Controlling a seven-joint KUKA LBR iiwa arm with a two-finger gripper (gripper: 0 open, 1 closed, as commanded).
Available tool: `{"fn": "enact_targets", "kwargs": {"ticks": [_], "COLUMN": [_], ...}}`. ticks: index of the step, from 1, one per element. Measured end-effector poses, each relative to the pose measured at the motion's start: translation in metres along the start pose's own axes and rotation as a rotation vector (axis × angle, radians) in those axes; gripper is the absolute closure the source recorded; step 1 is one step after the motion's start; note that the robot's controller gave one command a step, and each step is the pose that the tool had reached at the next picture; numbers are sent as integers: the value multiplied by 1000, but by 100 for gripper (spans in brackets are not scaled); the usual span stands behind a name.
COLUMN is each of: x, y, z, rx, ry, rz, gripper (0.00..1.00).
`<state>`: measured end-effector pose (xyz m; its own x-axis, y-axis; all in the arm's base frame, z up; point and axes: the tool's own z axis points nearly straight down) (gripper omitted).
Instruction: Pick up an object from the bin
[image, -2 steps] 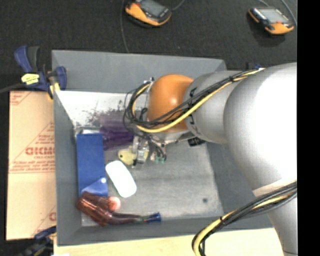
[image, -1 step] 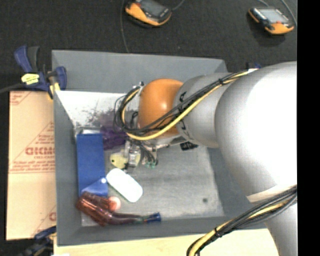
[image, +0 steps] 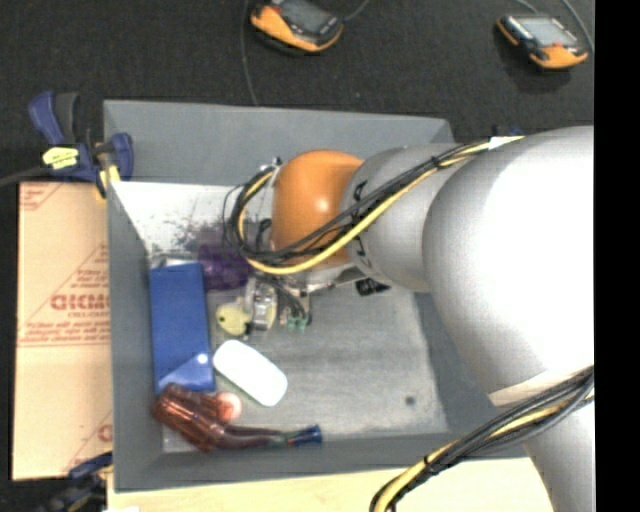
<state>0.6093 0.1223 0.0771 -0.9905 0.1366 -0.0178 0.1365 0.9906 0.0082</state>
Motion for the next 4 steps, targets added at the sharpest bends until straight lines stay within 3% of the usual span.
{"fn": "enact_targets", "kwargs": {"ticks": [1,2,3,4], "x": [6,10,10,-2], "y": [10,5,22,13], "z": [0,-58,-90,-46], "rx": [3,1,-2,-2], "ry": [-7,-1,-11,-10], "rz": [15,30,43,108], "gripper": [100,100,100,100]}}
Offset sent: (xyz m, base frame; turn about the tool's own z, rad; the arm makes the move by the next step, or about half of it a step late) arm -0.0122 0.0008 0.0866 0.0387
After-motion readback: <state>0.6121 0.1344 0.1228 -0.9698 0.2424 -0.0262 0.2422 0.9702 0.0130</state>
